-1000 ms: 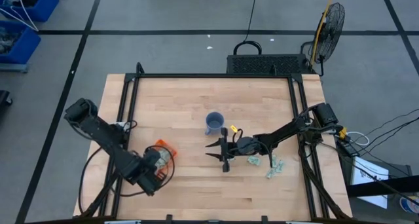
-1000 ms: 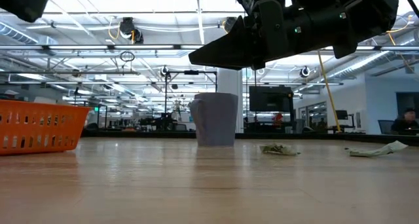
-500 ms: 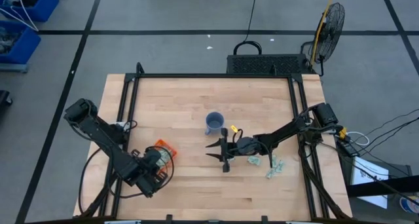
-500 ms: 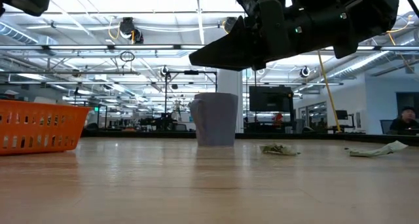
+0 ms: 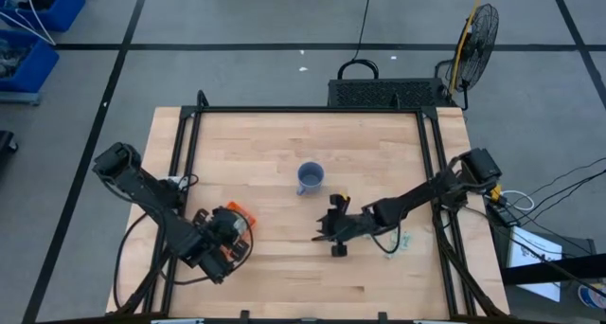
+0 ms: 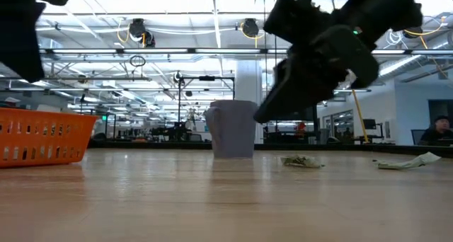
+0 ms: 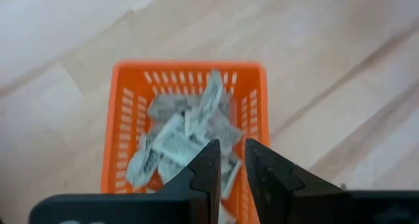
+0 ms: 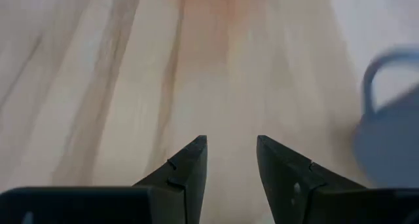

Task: Pick and place Stevia / Truvia into bins
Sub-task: Put the green stevia packet into the orange basket

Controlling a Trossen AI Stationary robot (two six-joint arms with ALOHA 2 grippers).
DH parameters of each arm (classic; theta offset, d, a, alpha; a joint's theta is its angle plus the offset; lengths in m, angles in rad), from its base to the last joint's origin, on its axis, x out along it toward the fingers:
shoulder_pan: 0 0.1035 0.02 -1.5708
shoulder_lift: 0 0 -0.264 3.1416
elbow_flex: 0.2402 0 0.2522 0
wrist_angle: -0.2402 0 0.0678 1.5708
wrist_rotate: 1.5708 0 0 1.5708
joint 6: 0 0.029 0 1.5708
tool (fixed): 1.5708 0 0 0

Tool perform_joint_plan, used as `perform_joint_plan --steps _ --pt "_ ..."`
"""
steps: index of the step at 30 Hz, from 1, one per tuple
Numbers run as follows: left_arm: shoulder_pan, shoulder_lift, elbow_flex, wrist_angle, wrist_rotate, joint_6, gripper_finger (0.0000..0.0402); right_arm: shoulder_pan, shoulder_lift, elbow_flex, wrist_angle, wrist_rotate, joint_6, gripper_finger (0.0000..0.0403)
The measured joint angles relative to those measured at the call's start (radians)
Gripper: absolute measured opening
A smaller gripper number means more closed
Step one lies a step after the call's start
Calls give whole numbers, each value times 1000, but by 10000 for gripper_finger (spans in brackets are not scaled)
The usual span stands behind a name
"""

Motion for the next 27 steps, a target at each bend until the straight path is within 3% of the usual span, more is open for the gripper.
perform_joint_plan --steps 4,12,27 --pt "29 0 0 6 -61 31 77 24 0 -17 -46 10 125 125" --pt "89 0 0 104 -112 198 77 55 0 -20 -210 211 234 125" --pt "149 0 0 215 -113 388 76 46 0 -124 -143 153 413 125"
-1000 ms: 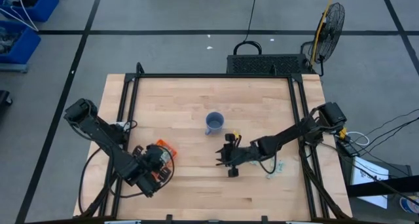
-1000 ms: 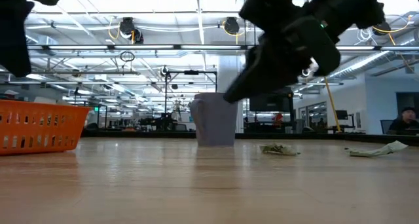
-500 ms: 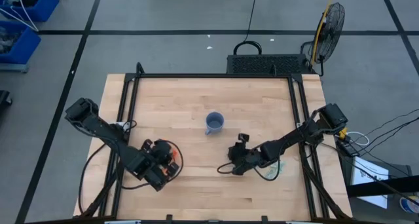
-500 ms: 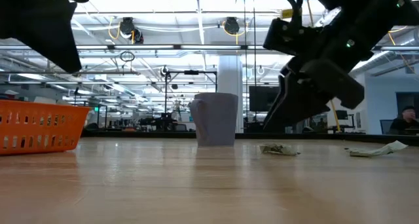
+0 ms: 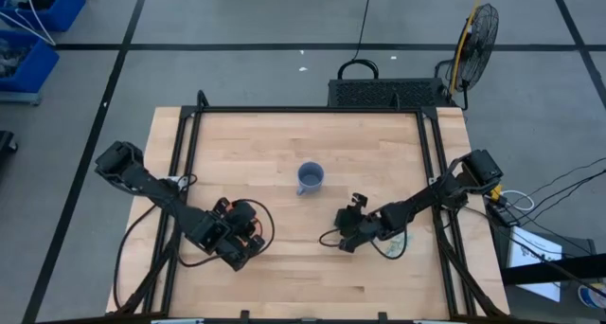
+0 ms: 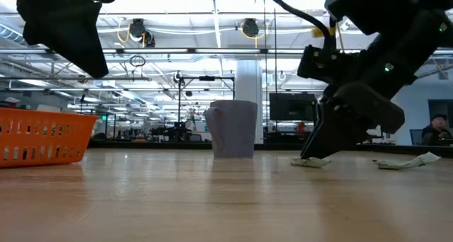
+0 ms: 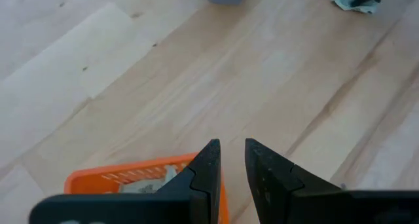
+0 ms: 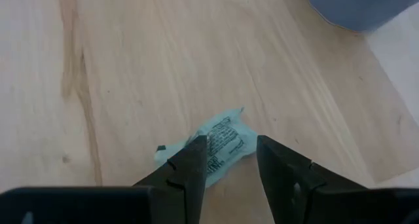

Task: Pick and place Stevia / Truvia into bins
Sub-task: Put the green stevia packet into the orange basket

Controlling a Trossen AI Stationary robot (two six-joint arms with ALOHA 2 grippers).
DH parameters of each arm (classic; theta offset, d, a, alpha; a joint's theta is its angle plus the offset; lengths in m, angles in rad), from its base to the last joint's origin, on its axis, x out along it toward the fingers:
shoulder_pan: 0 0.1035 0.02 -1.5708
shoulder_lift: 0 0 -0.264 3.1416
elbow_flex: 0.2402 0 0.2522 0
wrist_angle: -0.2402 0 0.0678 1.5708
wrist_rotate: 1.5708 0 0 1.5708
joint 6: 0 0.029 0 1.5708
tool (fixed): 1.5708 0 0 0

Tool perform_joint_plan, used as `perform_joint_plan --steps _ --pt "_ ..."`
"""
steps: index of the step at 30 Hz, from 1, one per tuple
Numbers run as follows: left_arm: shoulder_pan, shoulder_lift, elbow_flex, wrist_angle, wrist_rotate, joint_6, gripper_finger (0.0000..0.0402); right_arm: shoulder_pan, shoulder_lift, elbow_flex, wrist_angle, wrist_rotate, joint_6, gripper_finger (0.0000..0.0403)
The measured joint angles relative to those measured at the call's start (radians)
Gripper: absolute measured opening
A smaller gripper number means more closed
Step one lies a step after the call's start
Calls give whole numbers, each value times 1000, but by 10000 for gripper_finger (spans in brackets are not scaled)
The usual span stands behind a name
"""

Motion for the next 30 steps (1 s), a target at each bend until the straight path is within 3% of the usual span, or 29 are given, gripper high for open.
perform_joint_plan --steps 5,8,15,18,24,30 --pt "19 0 0 1 0 8 76 -2 0 -72 201 -27 -5 125" --pt "28 0 0 1 0 11 76 -6 -1 -97 229 -45 -5 117" --pt "44 0 0 1 1 31 77 -20 -3 -133 269 -48 -25 30" --pt "50 0 0 1 1 33 77 -19 -2 -135 315 -51 -98 6" --pt "62 0 0 25 -44 35 77 -19 1 -137 481 -51 -217 8" --pt "98 0 0 226 -49 208 76 -32 1 -137 677 -50 -457 4"
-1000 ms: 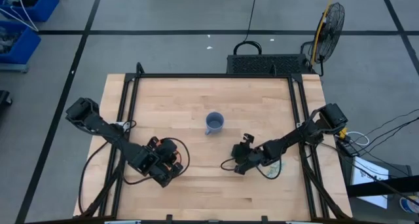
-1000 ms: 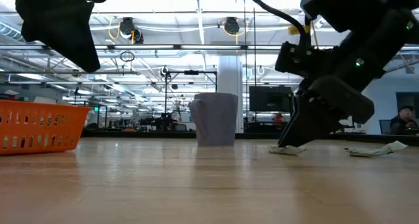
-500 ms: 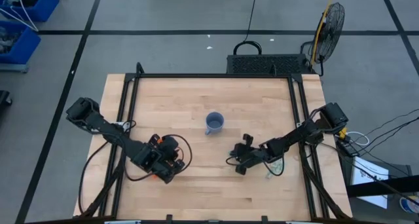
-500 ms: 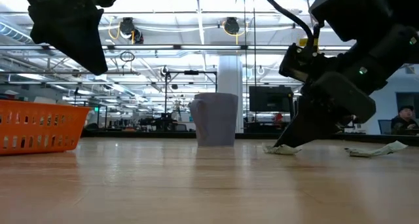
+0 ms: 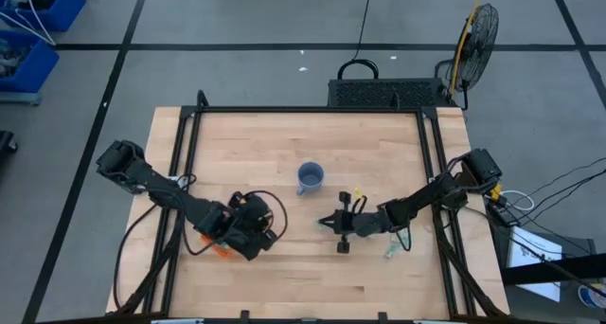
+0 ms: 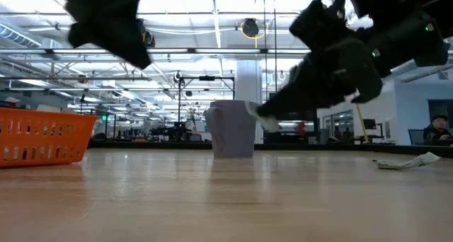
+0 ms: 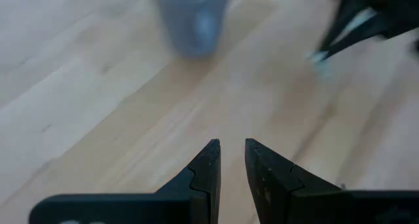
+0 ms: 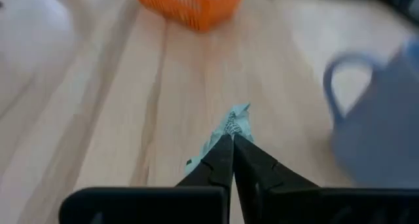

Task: Pick and place Stevia / Truvia into bins
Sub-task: Put the green stevia packet into the orange basket

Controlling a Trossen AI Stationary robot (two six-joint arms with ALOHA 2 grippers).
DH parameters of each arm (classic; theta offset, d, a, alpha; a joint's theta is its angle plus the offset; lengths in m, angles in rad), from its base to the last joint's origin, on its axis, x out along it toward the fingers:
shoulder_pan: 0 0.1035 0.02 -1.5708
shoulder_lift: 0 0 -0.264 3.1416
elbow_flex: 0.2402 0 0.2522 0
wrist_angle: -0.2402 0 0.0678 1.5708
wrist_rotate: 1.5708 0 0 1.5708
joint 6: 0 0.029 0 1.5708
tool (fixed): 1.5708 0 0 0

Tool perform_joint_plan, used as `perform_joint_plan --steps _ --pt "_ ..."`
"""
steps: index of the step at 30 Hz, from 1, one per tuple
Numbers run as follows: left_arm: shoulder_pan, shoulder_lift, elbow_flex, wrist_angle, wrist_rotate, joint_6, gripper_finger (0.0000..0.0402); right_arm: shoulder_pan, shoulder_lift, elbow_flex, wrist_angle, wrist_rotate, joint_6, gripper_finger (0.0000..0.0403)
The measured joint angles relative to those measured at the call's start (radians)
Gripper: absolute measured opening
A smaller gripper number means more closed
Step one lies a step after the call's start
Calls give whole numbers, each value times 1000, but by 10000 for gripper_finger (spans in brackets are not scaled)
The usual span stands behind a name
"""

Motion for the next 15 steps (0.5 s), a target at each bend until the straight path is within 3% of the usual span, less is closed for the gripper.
perform_joint_plan --steps 6,15 --pt "42 0 0 292 10 231 76 -16 0 0 149 1 -209 6" --pt "96 22 0 445 105 464 76 -34 -1 2 241 1 -258 6"
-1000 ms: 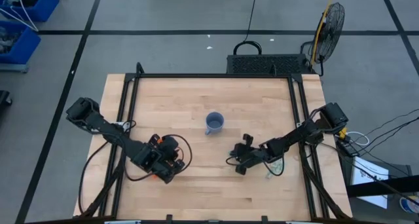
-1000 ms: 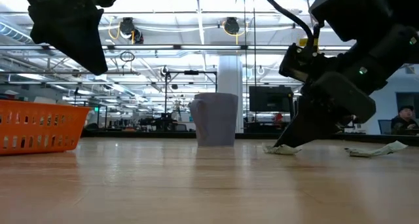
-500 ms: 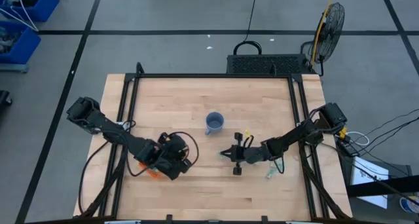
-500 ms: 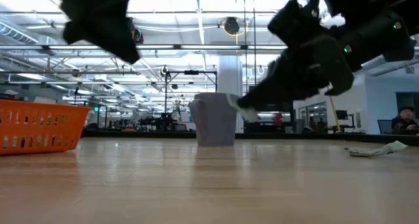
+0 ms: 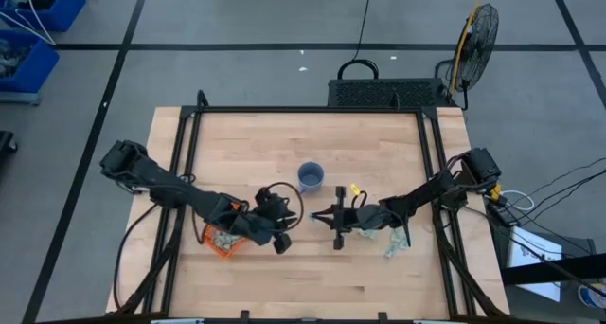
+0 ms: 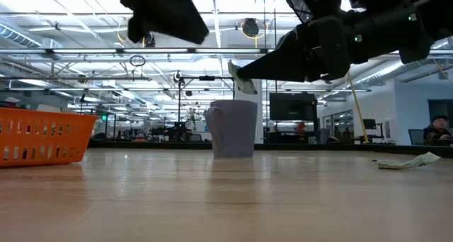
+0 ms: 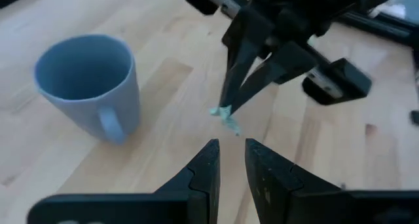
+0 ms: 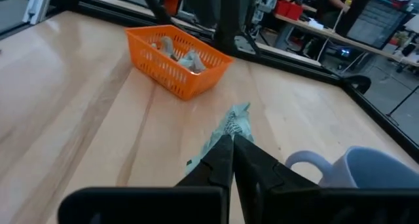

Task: Pick and place Stevia / Truvia into bins
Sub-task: Put the green stevia packet into the orange basket

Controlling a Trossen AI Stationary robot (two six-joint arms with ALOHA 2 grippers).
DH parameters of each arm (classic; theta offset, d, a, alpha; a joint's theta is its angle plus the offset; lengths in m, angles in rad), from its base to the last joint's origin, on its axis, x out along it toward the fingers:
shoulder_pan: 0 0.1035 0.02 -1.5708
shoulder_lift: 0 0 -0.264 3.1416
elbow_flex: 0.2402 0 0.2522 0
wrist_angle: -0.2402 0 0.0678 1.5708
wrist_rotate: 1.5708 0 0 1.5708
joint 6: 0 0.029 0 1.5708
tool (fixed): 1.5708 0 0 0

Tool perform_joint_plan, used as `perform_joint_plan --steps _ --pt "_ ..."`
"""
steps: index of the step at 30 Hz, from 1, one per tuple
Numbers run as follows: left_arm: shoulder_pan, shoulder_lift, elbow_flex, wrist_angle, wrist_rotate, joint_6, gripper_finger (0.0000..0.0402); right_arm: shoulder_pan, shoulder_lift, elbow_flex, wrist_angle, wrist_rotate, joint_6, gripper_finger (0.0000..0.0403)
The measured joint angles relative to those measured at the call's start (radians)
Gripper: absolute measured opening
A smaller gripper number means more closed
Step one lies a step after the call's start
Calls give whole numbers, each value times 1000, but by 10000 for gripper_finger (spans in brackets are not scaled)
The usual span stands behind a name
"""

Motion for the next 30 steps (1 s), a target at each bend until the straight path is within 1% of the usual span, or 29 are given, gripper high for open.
perform_joint_plan --steps 5,8,11,16,24,30 --pt "18 84 0 117 35 45 76 1 0 0 -7 -2 2 6" --pt "27 132 0 166 36 63 76 1 0 0 -7 -1 2 6" --pt "39 151 0 189 35 69 76 1 0 0 -7 -1 2 6" --pt "56 158 0 216 34 86 76 1 0 0 1 -1 3 6" --pt "68 158 0 211 35 95 76 1 0 0 0 -1 3 6" --pt "70 158 0 213 35 147 76 1 0 0 0 -1 3 6"
